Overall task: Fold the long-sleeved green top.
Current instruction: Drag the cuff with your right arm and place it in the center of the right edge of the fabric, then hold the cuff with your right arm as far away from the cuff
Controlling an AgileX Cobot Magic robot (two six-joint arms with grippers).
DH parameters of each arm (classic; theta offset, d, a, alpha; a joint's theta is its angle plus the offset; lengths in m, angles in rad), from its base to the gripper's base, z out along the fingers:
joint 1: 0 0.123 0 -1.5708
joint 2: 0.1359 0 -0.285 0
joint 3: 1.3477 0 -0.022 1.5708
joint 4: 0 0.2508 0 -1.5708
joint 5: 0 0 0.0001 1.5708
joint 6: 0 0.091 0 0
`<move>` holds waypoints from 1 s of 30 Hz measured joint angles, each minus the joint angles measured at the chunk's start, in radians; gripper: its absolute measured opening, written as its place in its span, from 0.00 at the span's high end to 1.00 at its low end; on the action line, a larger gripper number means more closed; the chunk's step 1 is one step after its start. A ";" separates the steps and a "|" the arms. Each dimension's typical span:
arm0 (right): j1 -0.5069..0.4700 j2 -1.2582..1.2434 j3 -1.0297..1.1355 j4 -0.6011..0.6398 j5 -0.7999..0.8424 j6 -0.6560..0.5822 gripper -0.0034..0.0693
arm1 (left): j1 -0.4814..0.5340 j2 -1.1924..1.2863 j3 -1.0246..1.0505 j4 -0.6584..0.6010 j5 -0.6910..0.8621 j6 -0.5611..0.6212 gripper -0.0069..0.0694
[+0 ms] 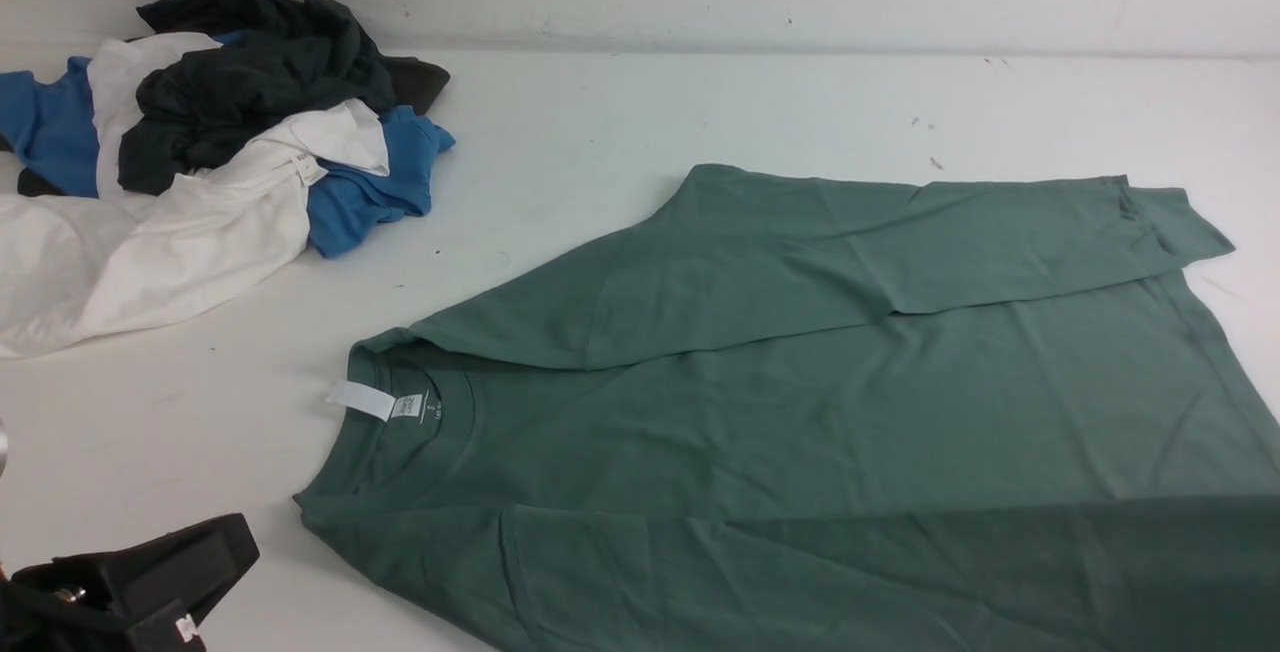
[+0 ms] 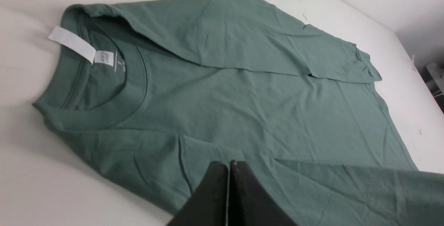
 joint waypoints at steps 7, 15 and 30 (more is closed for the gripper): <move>0.178 0.059 -0.331 0.012 0.109 -0.022 0.96 | 0.000 0.000 0.000 -0.001 -0.008 0.000 0.91; 0.306 0.360 -0.609 0.015 0.053 -0.026 0.96 | 0.000 0.000 0.000 -0.001 -0.009 0.000 0.91; 0.305 0.801 -0.927 -0.023 0.027 0.035 0.50 | 0.000 0.000 0.000 -0.002 -0.009 0.000 0.91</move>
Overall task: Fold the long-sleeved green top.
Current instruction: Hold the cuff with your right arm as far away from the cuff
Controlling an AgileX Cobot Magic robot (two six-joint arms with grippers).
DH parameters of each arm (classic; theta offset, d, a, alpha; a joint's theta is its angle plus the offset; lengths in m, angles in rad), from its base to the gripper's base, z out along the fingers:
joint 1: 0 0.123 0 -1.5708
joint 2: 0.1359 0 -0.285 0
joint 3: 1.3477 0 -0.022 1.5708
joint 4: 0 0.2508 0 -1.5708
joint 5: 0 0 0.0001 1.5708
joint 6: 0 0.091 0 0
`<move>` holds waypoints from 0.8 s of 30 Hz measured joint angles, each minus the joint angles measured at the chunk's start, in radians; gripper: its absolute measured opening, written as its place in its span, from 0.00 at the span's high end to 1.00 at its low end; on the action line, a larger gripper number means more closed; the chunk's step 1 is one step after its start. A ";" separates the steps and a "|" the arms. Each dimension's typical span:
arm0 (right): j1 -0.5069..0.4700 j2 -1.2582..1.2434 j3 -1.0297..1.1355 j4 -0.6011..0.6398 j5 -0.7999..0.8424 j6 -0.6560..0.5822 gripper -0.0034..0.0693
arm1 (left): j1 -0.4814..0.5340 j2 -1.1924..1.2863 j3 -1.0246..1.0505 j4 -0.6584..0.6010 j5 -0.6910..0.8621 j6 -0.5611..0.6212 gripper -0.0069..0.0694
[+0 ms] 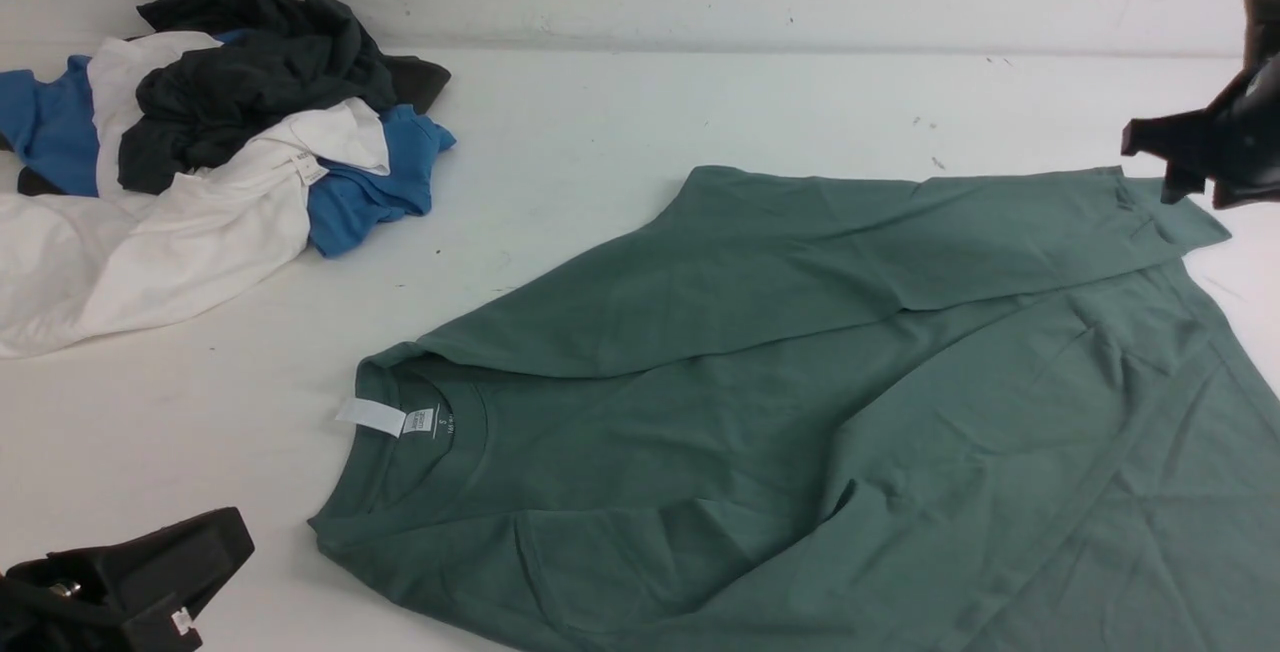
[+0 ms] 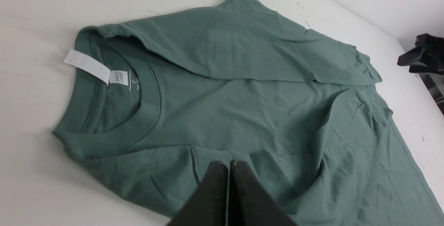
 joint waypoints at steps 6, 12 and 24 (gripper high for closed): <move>-0.075 0.150 -0.220 0.060 0.069 0.001 0.45 | 0.000 0.000 0.000 0.000 0.000 0.000 0.91; -0.149 0.290 -0.324 0.177 0.091 -0.063 0.45 | 0.000 0.000 0.000 0.000 0.000 0.000 0.91; -0.163 0.387 -0.353 0.376 -0.020 -0.196 0.45 | 0.000 0.000 0.000 -0.001 -0.022 0.000 0.91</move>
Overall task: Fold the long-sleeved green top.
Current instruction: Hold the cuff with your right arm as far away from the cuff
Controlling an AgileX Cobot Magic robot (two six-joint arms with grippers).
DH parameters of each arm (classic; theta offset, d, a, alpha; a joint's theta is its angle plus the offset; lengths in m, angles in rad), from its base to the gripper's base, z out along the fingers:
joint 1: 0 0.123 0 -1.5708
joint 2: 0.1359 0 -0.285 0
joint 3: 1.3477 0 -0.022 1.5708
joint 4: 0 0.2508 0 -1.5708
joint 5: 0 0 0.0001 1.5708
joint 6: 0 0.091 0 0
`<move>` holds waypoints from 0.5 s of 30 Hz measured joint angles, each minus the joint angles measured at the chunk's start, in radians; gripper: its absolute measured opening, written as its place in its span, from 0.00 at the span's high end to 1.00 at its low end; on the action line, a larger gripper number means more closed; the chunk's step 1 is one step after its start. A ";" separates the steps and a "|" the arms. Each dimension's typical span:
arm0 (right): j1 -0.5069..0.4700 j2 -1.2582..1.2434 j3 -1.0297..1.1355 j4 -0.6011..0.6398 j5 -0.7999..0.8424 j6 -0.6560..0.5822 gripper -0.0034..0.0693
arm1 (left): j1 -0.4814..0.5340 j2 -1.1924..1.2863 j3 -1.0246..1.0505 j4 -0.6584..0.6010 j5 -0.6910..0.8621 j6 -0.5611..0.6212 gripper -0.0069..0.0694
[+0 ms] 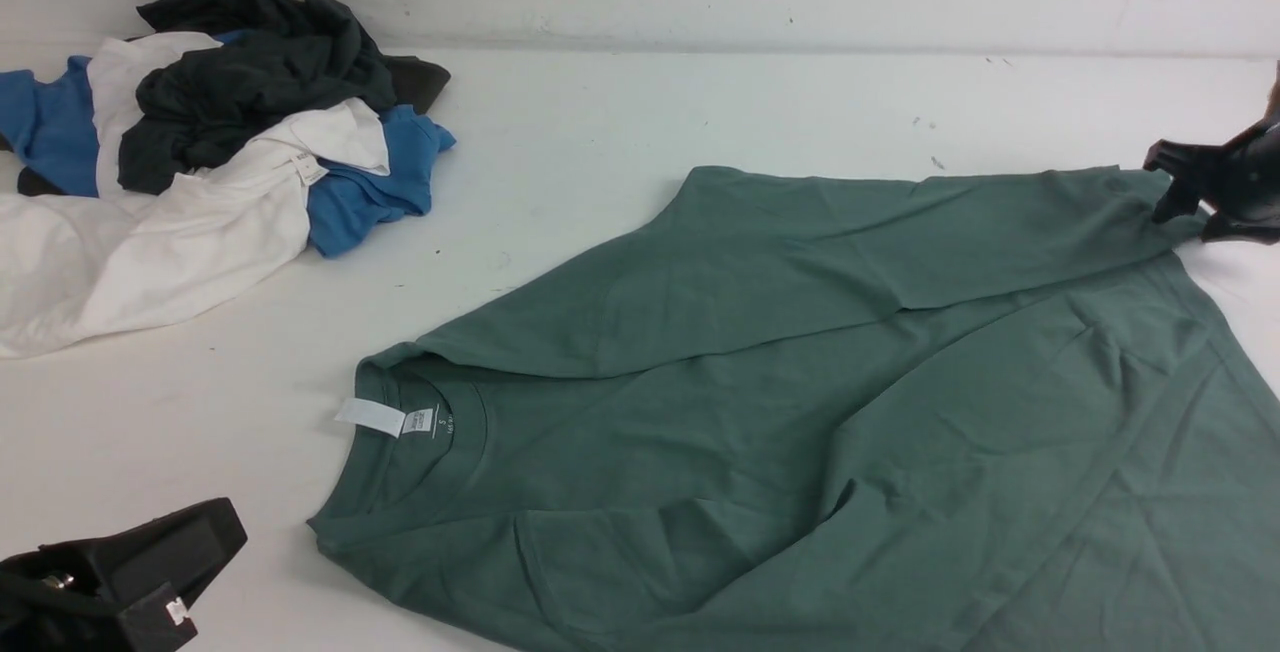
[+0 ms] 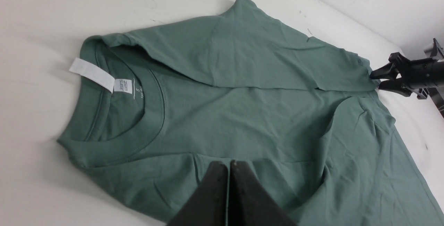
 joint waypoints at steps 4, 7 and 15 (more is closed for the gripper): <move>0.000 0.002 -0.001 0.013 -0.005 0.000 0.54 | 0.000 0.000 0.000 0.000 0.000 0.000 0.91; 0.000 0.002 -0.002 0.003 0.014 0.000 0.74 | 0.000 0.000 0.000 0.000 0.000 0.000 0.91; 0.001 0.000 -0.125 -0.046 0.246 -0.007 0.96 | 0.000 0.001 -0.005 0.001 0.054 -0.007 0.91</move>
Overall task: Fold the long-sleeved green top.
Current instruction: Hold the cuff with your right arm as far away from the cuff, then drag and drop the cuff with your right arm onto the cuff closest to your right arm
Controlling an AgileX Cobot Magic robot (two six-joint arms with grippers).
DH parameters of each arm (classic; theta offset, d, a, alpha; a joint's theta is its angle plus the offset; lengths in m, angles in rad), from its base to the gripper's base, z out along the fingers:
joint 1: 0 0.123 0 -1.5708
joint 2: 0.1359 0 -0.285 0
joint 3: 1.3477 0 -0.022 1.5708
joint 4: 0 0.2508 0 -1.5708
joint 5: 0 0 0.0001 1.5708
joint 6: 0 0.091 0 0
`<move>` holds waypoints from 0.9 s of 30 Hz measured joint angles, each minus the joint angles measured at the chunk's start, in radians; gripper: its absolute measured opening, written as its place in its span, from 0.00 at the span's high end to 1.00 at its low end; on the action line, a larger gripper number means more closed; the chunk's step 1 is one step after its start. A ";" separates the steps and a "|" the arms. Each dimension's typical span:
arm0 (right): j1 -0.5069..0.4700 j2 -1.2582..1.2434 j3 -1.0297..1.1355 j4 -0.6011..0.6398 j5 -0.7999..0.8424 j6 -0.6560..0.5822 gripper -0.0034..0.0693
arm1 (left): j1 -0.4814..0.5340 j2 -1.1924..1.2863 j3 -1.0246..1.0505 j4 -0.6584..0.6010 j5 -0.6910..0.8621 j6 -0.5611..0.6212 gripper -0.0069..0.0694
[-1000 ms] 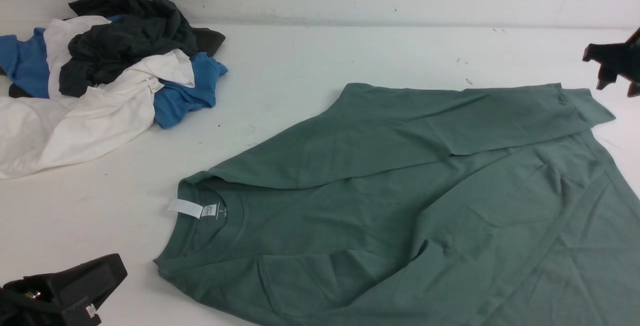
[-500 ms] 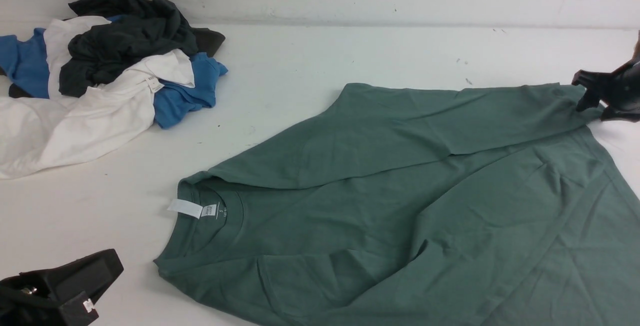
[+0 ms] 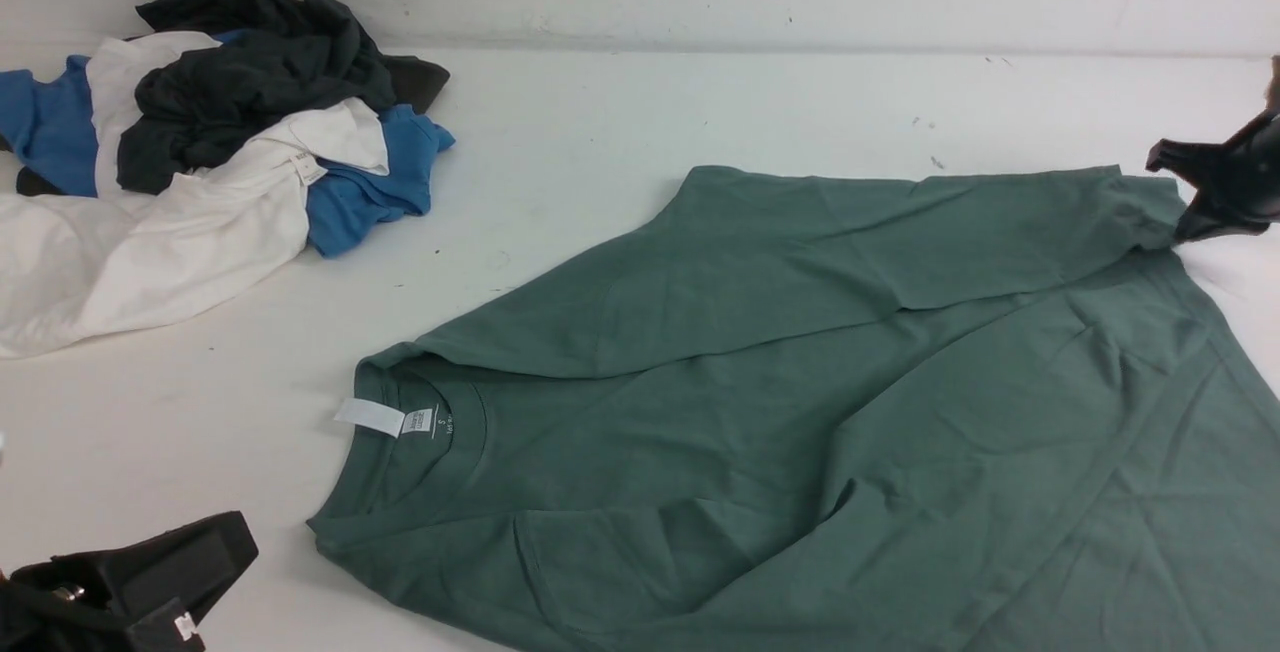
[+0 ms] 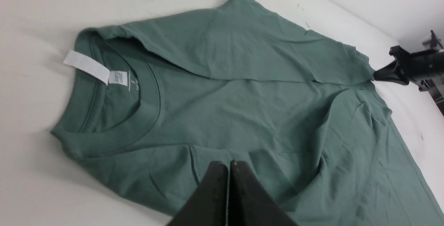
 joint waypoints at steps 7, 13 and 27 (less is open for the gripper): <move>0.000 -0.113 -0.108 -0.015 0.188 0.020 0.96 | 0.000 0.074 -0.160 0.051 0.163 -0.037 0.91; -0.001 -0.324 -0.006 -0.011 0.202 0.022 0.96 | 0.000 0.257 -0.354 0.161 0.265 -0.037 0.91; -0.001 -0.861 1.099 -0.012 0.106 0.022 0.95 | 0.000 0.655 -0.440 0.193 0.357 0.095 0.91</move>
